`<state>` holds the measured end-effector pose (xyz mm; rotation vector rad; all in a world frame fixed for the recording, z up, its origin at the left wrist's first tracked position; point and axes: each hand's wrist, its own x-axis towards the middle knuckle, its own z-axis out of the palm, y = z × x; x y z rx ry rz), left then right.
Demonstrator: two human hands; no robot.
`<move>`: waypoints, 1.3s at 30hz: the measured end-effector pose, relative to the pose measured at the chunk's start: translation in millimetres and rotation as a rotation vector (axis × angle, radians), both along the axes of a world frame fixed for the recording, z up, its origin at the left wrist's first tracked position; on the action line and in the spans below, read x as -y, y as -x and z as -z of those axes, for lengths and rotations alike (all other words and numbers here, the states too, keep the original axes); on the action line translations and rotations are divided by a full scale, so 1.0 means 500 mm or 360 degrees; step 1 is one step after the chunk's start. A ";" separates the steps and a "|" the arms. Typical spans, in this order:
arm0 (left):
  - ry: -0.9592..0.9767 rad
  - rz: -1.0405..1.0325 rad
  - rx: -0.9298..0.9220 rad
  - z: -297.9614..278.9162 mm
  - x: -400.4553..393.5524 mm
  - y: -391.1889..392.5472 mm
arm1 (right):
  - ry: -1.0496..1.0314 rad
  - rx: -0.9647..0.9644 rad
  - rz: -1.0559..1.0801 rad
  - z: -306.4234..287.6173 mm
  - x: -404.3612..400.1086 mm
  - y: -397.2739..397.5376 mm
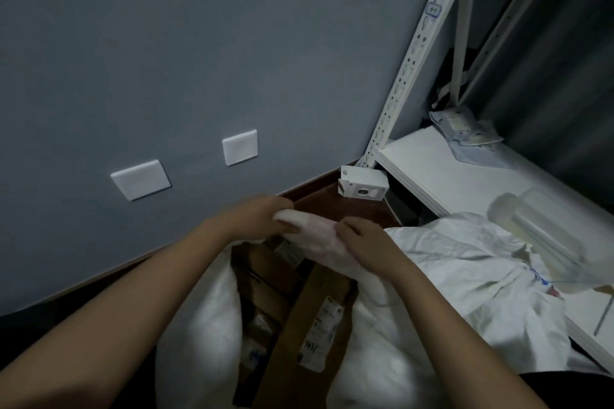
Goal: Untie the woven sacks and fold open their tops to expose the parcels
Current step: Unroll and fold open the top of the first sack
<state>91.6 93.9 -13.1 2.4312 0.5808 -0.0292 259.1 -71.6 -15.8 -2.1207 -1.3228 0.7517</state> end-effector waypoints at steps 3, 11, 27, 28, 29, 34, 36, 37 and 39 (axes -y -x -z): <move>0.0175 -0.0059 0.0216 -0.015 0.008 -0.005 | -0.0385 0.0239 -0.0383 0.006 -0.017 0.015; -0.0076 -0.0163 0.0128 0.011 -0.005 0.046 | 0.0069 -0.0831 0.0054 0.002 -0.070 0.045; 0.0276 -0.1041 -0.0192 0.038 0.019 0.185 | -0.0745 -0.0395 -0.0127 0.011 -0.104 0.073; 0.0420 -0.1087 -0.0064 0.037 0.028 0.190 | -0.0761 -0.0383 -0.0099 0.011 -0.105 0.073; 0.0592 -0.1101 0.0087 0.033 0.037 0.194 | -0.0777 -0.0364 -0.0068 0.009 -0.107 0.073; 0.0876 -0.0937 0.0275 -0.001 0.061 0.221 | -0.0716 -0.0262 -0.0014 -0.003 -0.099 0.052; 0.0588 -0.0813 0.0057 -0.018 0.055 0.238 | -0.0610 -0.0201 -0.0108 -0.007 -0.091 0.038; 0.0411 -0.0750 -0.0025 -0.027 0.050 0.247 | -0.0557 -0.0194 -0.0159 -0.010 -0.087 0.034; -0.0015 -0.0650 -0.0090 -0.044 0.043 0.263 | -0.0435 -0.0213 -0.0215 -0.019 -0.083 0.033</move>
